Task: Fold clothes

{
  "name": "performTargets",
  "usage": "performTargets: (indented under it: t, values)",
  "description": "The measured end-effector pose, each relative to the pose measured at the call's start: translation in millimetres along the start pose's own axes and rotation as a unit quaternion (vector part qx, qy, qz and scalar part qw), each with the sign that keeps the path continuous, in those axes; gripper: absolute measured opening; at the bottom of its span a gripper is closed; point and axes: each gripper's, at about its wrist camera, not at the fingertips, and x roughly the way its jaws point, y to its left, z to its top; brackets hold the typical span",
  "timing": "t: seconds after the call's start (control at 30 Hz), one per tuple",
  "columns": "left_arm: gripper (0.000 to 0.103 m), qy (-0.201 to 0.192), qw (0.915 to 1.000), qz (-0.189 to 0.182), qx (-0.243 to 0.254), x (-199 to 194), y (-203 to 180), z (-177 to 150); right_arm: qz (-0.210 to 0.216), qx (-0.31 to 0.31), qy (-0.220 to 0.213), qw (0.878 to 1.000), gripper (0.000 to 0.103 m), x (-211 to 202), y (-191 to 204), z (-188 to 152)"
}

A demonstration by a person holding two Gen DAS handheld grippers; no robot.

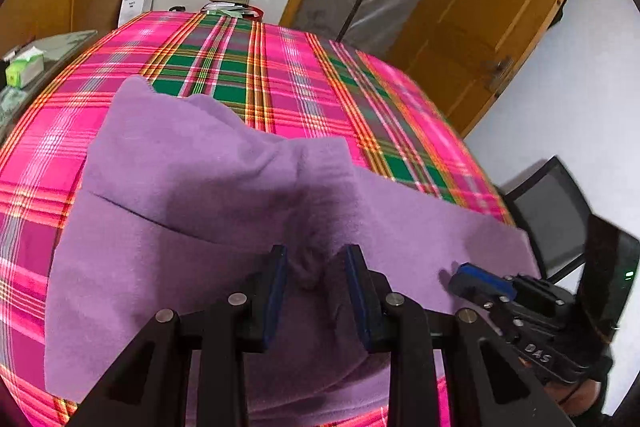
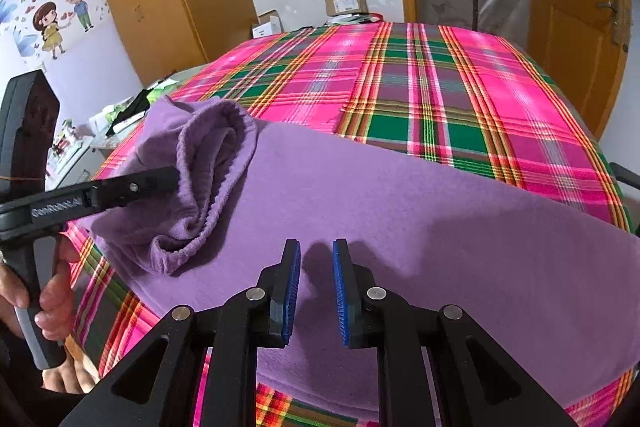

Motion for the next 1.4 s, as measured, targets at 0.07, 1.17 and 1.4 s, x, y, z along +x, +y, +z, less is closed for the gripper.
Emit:
performTargets:
  t: [0.07, 1.17, 1.4]
  values:
    - [0.03, 0.004, 0.9997, 0.019, 0.018, 3.3, -6.4, -0.8, 0.0, 0.002, 0.0, 1.0, 0.017, 0.1, -0.8, -0.5]
    - [0.03, -0.009, 0.9943, 0.096, 0.047, -18.3, -8.7, -5.0, 0.032, -0.009, -0.003, 0.999, 0.036, 2.1, 10.2, 2.5]
    - [0.03, -0.036, 0.9905, 0.132, -0.014, -56.9, 45.7, -17.3, 0.107, 0.008, 0.004, 0.994, 0.036, 7.4, 21.2, 7.9]
